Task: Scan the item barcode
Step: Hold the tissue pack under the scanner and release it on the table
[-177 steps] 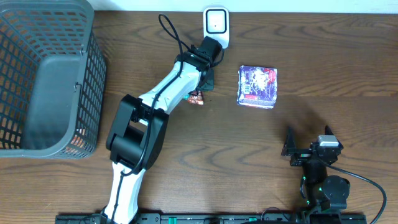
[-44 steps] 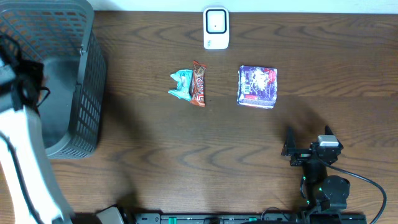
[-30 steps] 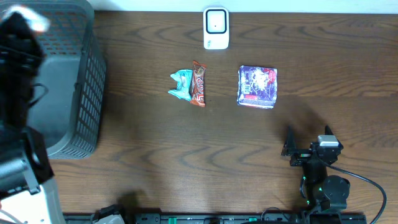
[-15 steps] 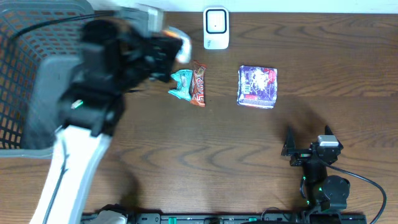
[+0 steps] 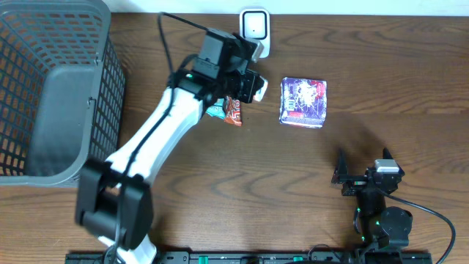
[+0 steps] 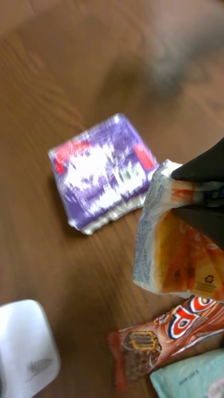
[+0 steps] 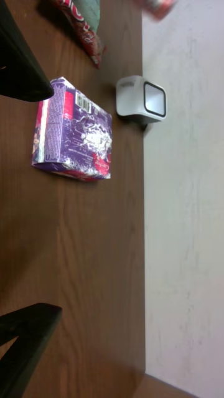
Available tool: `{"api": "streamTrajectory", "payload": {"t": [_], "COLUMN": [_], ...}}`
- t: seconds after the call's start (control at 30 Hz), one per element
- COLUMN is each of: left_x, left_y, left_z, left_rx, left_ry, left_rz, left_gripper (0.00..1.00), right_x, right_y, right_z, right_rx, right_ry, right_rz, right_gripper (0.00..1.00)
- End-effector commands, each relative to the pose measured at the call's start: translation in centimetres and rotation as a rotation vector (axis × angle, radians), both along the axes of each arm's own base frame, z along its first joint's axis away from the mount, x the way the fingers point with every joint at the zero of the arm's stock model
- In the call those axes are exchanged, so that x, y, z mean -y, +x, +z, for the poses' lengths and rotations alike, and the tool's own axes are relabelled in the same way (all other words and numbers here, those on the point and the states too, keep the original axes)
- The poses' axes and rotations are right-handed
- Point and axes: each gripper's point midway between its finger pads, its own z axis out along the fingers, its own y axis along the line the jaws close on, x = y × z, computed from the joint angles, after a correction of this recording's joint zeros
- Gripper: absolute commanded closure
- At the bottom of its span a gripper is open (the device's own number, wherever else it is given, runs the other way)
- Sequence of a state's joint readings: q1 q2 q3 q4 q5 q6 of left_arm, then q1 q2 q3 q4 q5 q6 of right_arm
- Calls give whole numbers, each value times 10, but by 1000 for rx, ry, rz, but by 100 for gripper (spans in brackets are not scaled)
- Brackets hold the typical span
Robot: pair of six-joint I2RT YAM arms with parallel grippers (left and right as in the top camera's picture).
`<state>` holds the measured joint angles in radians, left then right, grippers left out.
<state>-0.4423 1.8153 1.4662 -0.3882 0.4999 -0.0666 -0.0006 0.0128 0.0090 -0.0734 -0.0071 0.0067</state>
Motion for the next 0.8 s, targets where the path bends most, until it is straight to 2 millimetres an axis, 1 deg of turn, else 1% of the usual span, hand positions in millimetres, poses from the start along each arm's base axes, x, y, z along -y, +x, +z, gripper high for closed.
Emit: {"api": "streamTrajectory", "payload": {"t": [0.0,0.03,0.07,0.1,0.2,0.23,0.27,0.33,0.4,0.47,0.57,0.67,0.73,0.77], "left_x": [1,1,2,2,2,2,2,2,0,-8,-29,-65,-99,-114], "left_y": [12,14,15,15,16,16,16,16,18,24,34,43,45,43], "left_z": [-26,-32,-36,-39,-42,-42,-41,-39,-32,-12,30,85,128,146], "left_rx": [1,-6,-12,-14,-18,-18,-17,-13,3,45,135,226,284,311], "left_ry": [48,51,54,55,57,57,56,54,47,26,-15,-85,-148,-175], "left_rz": [9,9,9,9,9,9,9,11,16,36,87,191,291,332], "left_gripper": [87,83,75,71,69,67,64,62,61,60,56,52,47,45], "right_x": [-2,-2,-2,-2,-2,-2,-2,-2,-2,-2,-2,-2,-2,-2], "right_y": [0,0,0,0,0,0,0,0,0,0,0,0,0,0], "right_z": [-1,-1,-1,-1,-1,-1,-1,-1,-1,-1,-1,-1,-1,-1], "right_rx": [-1,-1,-1,-1,-1,-1,-1,-1,-1,-1,-1,-1,-1,-1], "right_ry": [-4,-4,-4,-4,-4,-4,-4,-4,-4,-4,-4,-4,-4,-4], "right_rz": [7,7,7,7,7,7,7,7,7,7,7,7,7,7], "right_gripper": [1,1,1,1,1,1,1,1,1,1,1,1,1,1]}}
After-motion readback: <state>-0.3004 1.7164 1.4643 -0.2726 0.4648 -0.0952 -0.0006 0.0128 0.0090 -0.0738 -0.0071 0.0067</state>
